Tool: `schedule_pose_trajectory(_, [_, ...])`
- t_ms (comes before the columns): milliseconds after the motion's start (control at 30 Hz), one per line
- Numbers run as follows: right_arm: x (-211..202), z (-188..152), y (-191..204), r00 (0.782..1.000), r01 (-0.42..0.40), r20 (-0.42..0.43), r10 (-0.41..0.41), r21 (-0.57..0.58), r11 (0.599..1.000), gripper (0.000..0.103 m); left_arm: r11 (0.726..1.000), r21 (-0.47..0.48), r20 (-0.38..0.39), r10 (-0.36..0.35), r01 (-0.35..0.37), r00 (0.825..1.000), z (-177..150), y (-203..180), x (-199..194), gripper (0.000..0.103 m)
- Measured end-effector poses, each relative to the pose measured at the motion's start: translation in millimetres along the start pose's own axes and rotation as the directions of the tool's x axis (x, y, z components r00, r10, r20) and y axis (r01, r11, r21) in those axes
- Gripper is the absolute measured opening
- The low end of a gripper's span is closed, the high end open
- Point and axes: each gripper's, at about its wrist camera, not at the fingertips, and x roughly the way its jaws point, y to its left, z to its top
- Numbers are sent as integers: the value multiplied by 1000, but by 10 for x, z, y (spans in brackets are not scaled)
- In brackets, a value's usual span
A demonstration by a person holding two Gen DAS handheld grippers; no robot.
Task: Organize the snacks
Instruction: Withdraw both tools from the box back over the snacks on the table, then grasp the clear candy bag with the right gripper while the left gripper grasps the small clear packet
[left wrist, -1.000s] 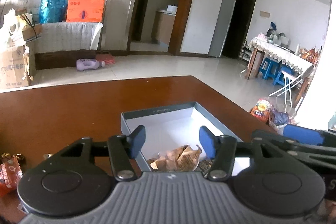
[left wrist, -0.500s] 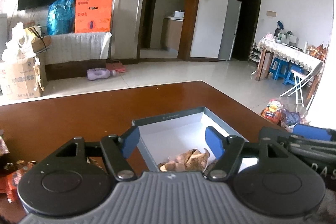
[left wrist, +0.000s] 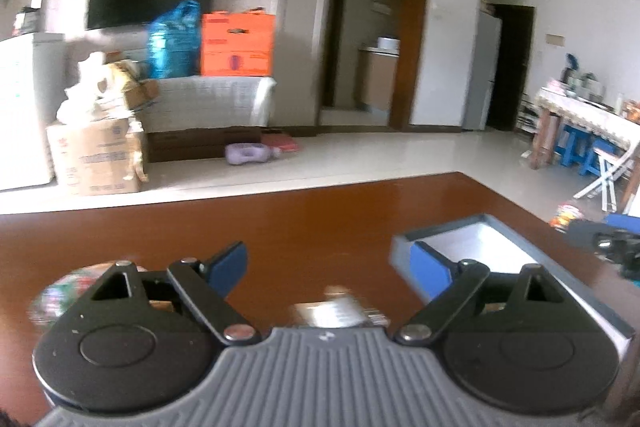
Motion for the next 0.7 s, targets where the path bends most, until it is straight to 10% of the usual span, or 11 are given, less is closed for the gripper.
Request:
schedule_pose_trajectory(367, [-36, 42, 642, 998, -23, 51, 40, -302, 953, 103, 994, -34, -46, 99, -100, 994, -262, 1141, -366, 89])
schedule_pose_trajectory(533, [-286, 246, 182, 963, 96, 252, -94, 5, 995, 103, 993, -44, -57, 111, -114, 992, -316, 1365, -428, 89])
schedule_pose_trajectory(700, [-231, 272, 74, 977, 44, 207, -59, 78, 996, 103, 988, -65, -54, 136, -140, 989, -326, 1538, -487, 89])
